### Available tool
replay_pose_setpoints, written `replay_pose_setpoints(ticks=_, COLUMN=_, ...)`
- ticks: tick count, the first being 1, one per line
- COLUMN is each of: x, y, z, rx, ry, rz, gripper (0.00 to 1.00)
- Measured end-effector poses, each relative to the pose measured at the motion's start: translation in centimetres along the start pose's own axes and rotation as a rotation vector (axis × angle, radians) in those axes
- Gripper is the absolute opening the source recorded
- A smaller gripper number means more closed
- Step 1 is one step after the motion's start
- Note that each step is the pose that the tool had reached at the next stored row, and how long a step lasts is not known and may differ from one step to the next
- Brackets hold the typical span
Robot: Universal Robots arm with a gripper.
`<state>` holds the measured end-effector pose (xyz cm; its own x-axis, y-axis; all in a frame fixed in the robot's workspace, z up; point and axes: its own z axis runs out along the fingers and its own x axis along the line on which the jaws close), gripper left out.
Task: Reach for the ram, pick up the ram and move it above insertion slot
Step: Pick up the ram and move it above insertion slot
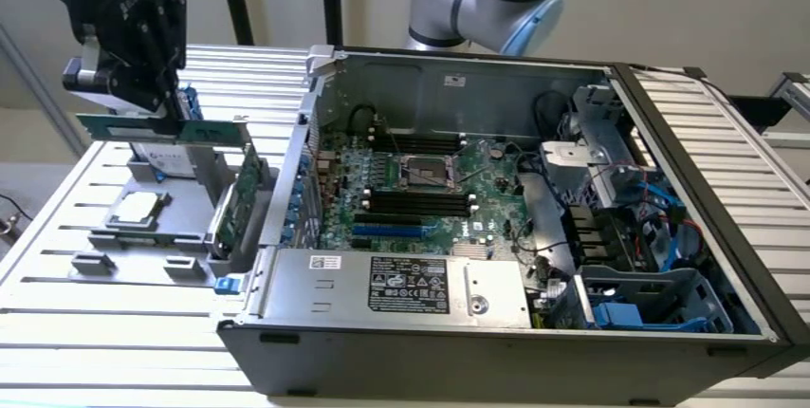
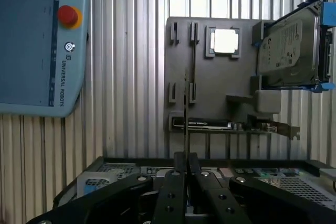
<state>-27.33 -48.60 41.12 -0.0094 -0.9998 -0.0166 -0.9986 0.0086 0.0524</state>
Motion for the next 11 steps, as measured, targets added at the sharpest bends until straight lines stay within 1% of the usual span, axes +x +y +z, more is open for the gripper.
replay_pose_setpoints(ticks=2, x=0.0, y=-0.92, z=-0.07, rx=-0.0001, ry=-0.0054, rz=0.0, gripper=0.13)
replay_pose_setpoints(ticks=11, x=0.0, y=-5.02, z=-0.29, rx=-0.0003, ry=-0.0374, rz=-0.002, gripper=0.13)
